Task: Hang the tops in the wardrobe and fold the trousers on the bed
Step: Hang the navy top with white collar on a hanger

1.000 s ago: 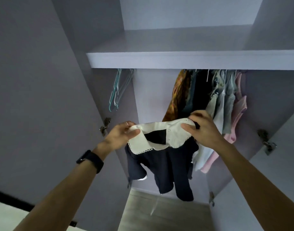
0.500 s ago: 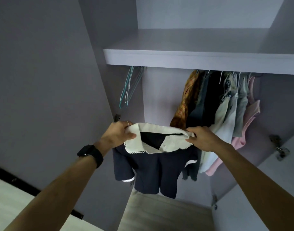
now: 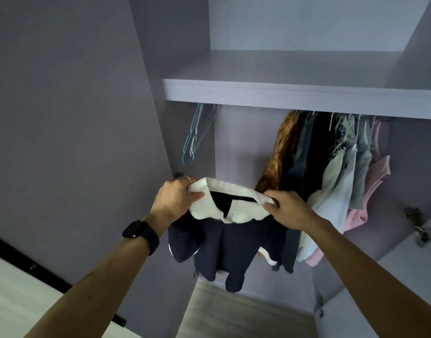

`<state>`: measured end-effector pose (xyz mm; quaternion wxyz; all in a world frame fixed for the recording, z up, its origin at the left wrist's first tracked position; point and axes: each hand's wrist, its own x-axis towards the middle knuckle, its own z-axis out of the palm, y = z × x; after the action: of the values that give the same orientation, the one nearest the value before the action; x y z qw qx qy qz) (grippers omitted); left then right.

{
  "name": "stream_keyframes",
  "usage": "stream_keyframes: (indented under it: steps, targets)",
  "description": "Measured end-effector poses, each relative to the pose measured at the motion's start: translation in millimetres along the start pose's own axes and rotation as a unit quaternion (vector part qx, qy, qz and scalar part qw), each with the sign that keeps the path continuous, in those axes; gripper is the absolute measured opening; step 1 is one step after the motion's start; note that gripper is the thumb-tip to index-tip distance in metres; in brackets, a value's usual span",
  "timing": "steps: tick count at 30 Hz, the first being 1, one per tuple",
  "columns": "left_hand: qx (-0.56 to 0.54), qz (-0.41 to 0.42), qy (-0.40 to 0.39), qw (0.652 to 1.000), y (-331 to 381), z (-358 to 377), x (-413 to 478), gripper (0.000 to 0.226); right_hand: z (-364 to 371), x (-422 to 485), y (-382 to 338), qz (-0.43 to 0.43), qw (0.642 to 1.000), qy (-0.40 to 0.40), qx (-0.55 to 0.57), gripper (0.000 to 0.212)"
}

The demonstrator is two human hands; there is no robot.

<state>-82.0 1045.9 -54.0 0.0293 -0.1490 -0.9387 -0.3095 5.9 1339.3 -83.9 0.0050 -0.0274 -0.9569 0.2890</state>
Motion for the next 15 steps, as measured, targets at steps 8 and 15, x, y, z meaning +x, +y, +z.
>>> stream_keyframes:
  steps: [8, 15]
  targets:
    - [0.245, 0.024, 0.061, 0.967, 6.3, -19.7, -14.3, 0.036, 20.4, 33.8, -20.4, -0.066, 0.976, 0.120, -0.167, 0.020]
    - [0.389, 0.063, 0.169, 0.903, -5.7, -37.3, -12.3, 0.033, 24.5, 76.0, -43.0, -0.105, 0.986, 0.001, -0.129, 0.016]
